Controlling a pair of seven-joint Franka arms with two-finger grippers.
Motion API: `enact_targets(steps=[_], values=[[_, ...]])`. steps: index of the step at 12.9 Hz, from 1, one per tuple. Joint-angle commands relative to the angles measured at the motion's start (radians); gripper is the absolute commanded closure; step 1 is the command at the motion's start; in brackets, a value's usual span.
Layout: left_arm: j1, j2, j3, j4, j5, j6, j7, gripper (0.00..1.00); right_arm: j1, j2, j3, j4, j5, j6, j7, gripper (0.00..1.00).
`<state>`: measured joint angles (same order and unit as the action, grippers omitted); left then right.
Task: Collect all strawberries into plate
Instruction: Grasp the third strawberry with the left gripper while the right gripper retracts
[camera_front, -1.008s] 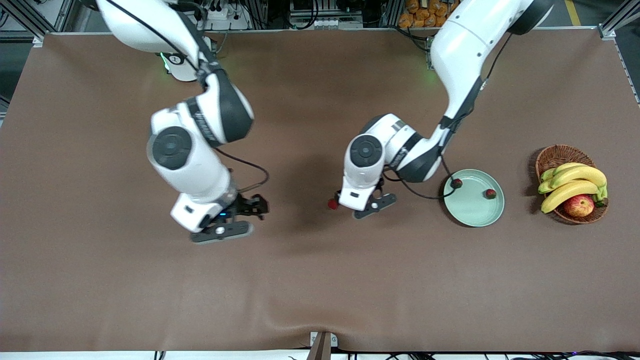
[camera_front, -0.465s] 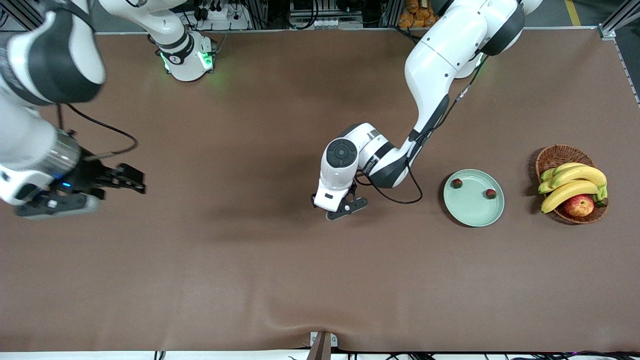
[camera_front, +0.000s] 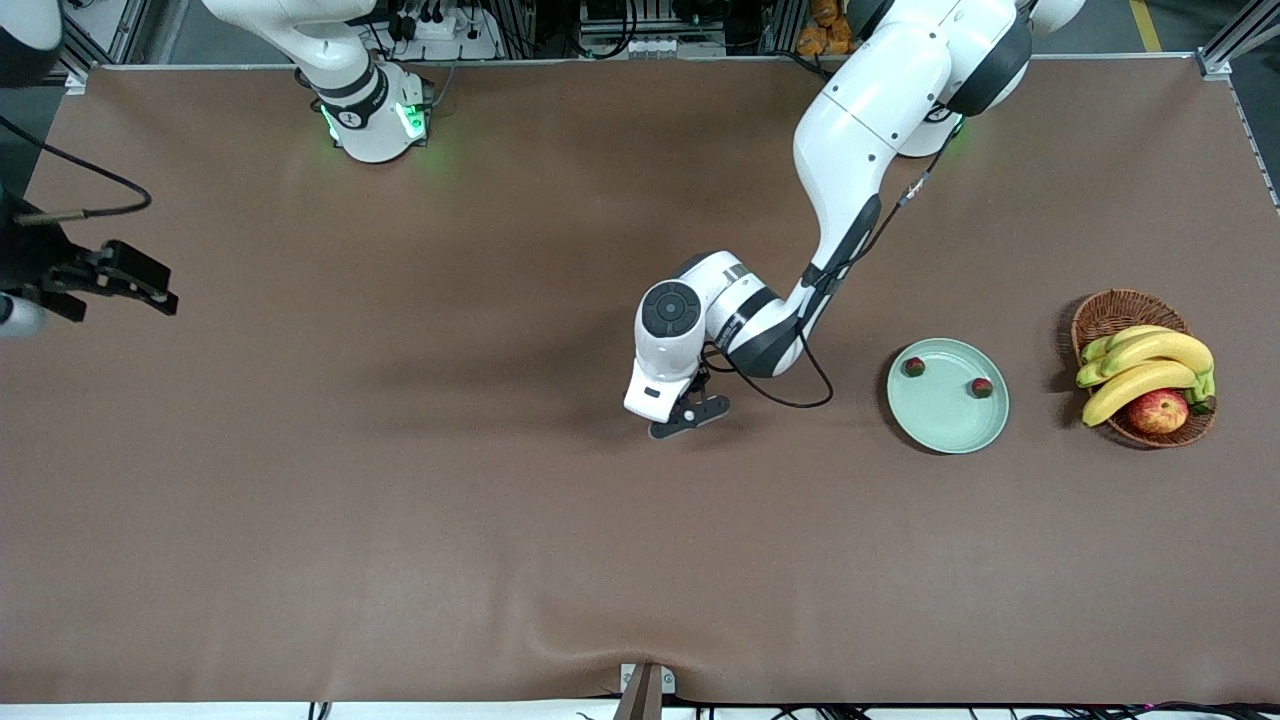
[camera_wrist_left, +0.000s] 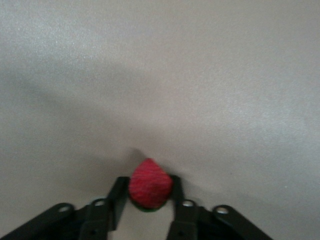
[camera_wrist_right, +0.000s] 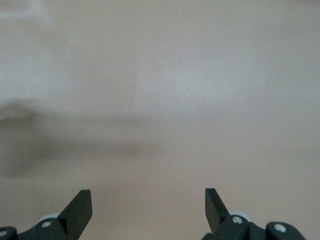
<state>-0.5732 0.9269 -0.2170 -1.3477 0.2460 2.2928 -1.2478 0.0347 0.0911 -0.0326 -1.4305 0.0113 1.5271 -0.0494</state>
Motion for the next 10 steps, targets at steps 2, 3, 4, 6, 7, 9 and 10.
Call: enact_targets(steps=[2, 3, 4, 6, 7, 9, 10], values=[[0.006, -0.028, 0.011, 0.015, 0.027, -0.021, 0.008, 1.0, -0.073, -0.082, 0.037, -0.076, -0.02, -0.059, -0.001, 0.0], [0.018, -0.042, 0.013, 0.013, 0.029, -0.054, 0.014, 1.0, -0.085, -0.099, 0.039, -0.096, -0.02, -0.059, -0.001, 0.0], [0.041, -0.068, 0.013, 0.009, 0.03, -0.088, 0.025, 1.0, -0.093, -0.108, 0.039, -0.109, -0.02, -0.064, 0.002, 0.0], [0.088, -0.129, 0.011, -0.002, 0.03, -0.188, 0.079, 1.0, -0.094, -0.116, 0.036, -0.128, -0.008, -0.062, 0.02, 0.0], [0.114, -0.155, 0.01, -0.01, 0.029, -0.241, 0.114, 1.0, -0.094, -0.119, 0.034, -0.142, -0.002, -0.056, 0.045, 0.0], [0.162, -0.213, 0.004, -0.04, 0.029, -0.286, 0.184, 1.0, -0.091, -0.142, 0.034, -0.162, 0.016, -0.053, 0.095, 0.0], [0.186, -0.252, 0.004, -0.077, 0.029, -0.288, 0.224, 1.0, -0.087, -0.149, 0.034, -0.171, 0.016, -0.053, 0.098, 0.0]])
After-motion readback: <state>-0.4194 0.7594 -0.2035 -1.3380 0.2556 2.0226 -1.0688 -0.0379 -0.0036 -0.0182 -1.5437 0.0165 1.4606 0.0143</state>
